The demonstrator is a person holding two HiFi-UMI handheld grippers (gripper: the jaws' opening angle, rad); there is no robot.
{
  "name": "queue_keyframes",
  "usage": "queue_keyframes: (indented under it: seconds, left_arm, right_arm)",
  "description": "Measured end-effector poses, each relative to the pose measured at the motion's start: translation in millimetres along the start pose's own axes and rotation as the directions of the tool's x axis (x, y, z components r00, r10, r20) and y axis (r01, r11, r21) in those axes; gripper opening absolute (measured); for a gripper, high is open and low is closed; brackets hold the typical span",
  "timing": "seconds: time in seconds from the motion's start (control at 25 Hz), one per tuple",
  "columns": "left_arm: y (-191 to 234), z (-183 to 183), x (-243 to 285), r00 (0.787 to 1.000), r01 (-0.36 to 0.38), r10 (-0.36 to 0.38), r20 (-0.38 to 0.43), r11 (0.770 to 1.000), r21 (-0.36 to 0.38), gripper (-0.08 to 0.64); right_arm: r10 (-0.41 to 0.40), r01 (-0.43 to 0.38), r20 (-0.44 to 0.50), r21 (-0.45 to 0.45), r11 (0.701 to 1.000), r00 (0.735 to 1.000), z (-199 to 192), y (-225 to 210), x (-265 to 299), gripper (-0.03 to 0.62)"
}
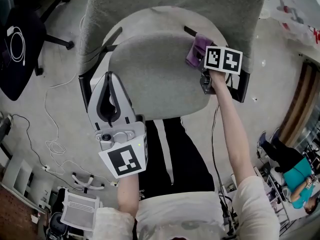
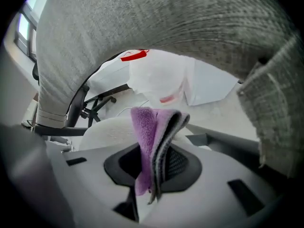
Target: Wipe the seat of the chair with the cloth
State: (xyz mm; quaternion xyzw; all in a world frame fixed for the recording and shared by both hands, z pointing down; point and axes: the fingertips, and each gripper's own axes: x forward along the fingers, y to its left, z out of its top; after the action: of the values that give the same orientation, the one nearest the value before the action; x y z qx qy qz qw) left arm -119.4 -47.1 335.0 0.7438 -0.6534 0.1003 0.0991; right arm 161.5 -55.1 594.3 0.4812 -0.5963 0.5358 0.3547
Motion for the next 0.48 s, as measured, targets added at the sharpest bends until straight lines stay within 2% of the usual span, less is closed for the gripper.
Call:
queue_keyframes:
  seconds: [0.2, 0.48]
  left_arm:
    - [-4, 3, 2, 1.0, 0.011, -0.011, 0.007, 1.0, 0.019, 0.012]
    - [4, 3, -2, 1.0, -0.013, 0.012, 0.006, 1.0, 0.019, 0.012]
  right_arm:
    - [-0.091, 0.091, -0.003, -0.061, 0.994, 0.996, 2, -25, -10, 0.086]
    - [-0.145, 0.145, 0.008, -0.114, 0.983, 0.989, 2, -31, -13, 0.086]
